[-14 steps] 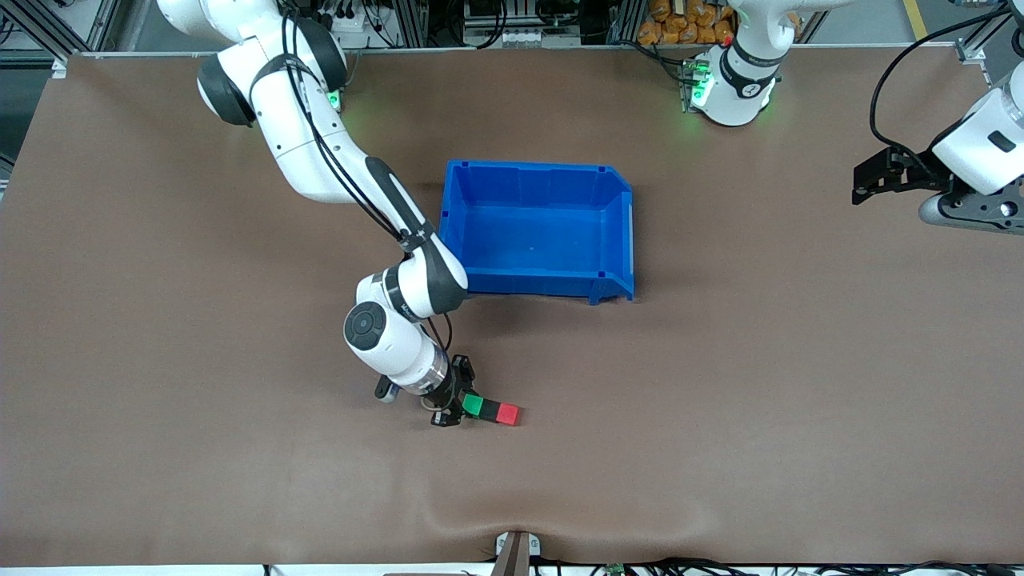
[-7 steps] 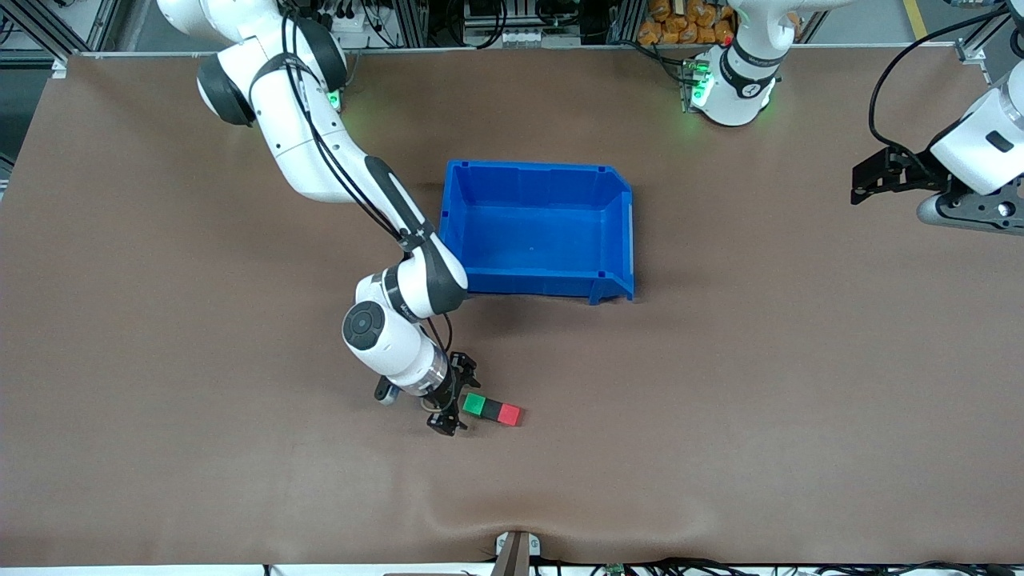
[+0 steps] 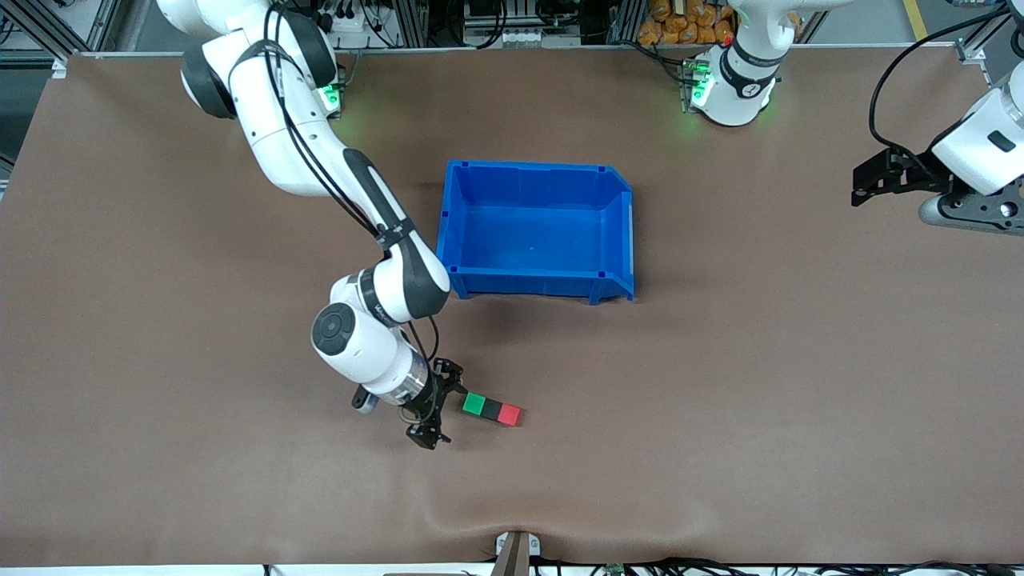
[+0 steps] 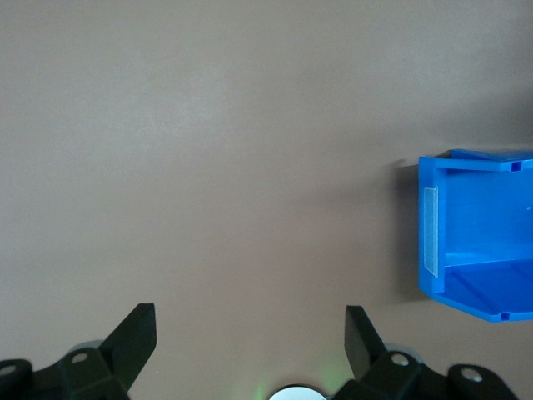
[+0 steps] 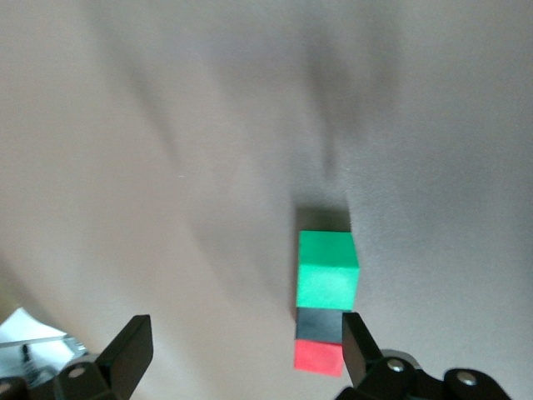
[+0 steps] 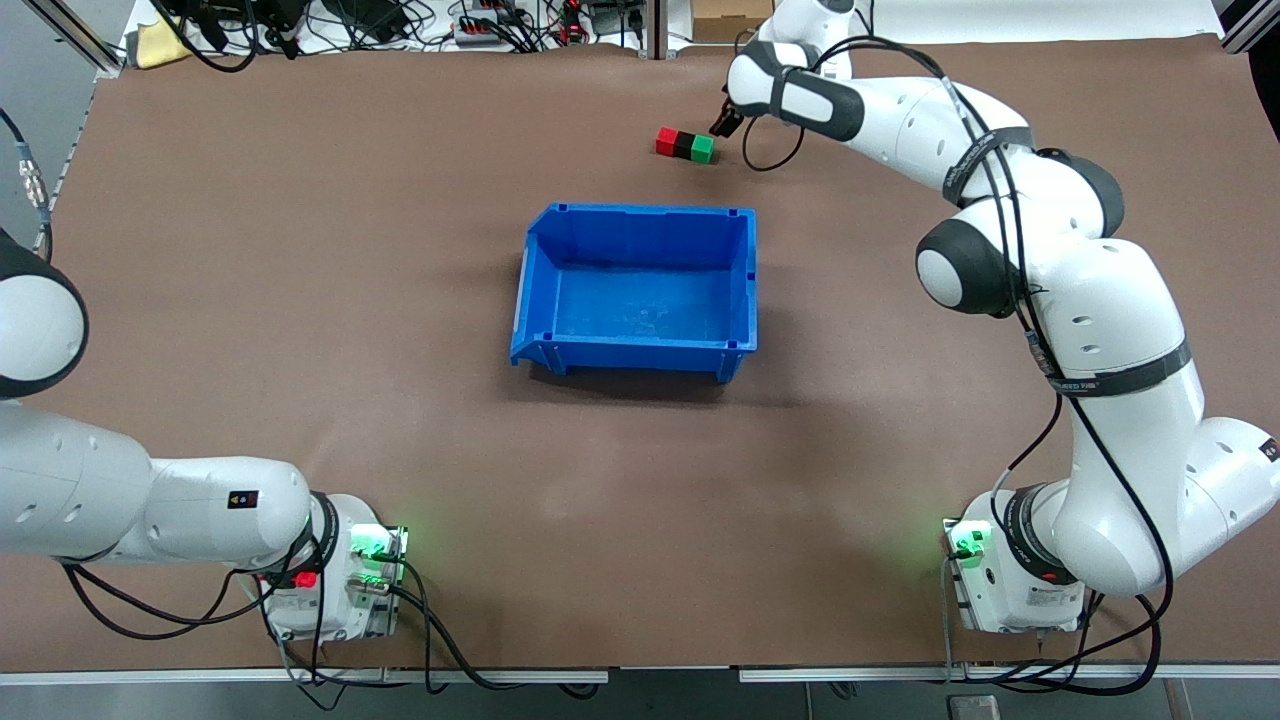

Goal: Attach green and red cubes to black cube
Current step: 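Open the right gripper and lift it away from the cubes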

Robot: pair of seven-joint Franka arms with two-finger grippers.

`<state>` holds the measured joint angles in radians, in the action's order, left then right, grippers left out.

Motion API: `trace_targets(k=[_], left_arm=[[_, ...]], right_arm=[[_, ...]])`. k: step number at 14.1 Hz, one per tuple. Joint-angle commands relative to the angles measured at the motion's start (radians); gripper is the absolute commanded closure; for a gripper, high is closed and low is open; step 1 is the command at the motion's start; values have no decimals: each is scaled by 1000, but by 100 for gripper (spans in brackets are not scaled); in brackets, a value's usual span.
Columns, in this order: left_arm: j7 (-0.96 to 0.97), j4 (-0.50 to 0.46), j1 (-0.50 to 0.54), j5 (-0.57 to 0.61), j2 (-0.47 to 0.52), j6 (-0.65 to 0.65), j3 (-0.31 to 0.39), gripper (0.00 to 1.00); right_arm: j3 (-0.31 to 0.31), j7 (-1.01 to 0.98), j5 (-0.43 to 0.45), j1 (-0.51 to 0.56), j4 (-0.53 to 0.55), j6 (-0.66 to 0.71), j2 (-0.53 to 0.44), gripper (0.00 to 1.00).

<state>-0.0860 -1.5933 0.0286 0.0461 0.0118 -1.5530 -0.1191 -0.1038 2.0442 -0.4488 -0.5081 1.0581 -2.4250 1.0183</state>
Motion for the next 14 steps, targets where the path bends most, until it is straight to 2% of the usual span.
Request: trace_targets(k=[1,4,10,14], left_arm=[[-3,6,11,-14,4,-5,-7,0],[-1,4,11,-14,2,-7,-7,0],[-1,4,11,-14,2,-9,-7,0],[-1,6,11,-14,2,-13,-5,0]], right_arm=[[6,-18,2,23,14,15,-27,0],[7,-35,-2,58,19,26,-81,0],[1,-54,2,126,16,251,-164,0],[1,-188,4,180,13,388,-228,0]])
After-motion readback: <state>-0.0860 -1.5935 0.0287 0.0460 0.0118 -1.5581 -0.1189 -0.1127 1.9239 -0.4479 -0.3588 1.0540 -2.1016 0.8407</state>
